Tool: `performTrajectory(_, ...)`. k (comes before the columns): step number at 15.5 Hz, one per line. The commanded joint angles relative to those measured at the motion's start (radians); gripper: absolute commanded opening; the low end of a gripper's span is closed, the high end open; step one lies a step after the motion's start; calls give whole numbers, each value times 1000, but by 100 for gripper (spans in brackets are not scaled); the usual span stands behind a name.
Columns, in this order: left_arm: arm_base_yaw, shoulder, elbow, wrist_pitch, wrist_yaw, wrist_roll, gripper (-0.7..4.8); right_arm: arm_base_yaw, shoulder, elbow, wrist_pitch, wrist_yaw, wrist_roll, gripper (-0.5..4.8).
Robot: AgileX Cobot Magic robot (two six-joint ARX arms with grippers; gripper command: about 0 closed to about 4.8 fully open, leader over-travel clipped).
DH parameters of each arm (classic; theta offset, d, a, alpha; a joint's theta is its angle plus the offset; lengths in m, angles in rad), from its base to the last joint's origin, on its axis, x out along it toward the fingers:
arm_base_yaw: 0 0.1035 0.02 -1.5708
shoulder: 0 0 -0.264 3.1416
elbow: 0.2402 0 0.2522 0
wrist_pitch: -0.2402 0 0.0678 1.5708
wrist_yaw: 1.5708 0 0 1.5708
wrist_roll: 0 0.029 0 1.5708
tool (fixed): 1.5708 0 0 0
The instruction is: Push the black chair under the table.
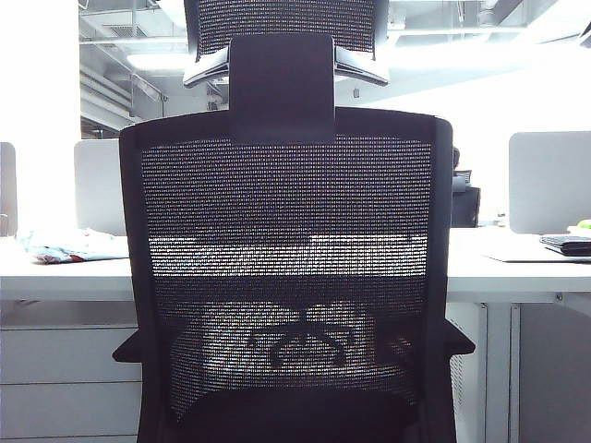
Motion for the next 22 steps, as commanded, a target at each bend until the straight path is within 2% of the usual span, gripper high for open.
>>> performTrajectory(1, 29, -66, -112, 46, -6, -44, -5, 2, -2, 3, 11, 1, -5, -1)
performTrajectory(6, 27, -75, -224, 151, 60, -62, -5, 1, -2, 3, 11, 0, -5, -1)
performTrajectory(9, 4, -75, -263, 208, 58, -75, -5, 1, -2, 3, 11, 0, -5, -1)
performTrajectory(11, -18, -75, -268, 202, 58, -74, -5, 1, -2, 2, 11, 1, -5, -1)
performTrajectory(22, -16, -75, -268, 209, 58, -48, -5, 1, -2, 2, 11, 0, -5, -1)
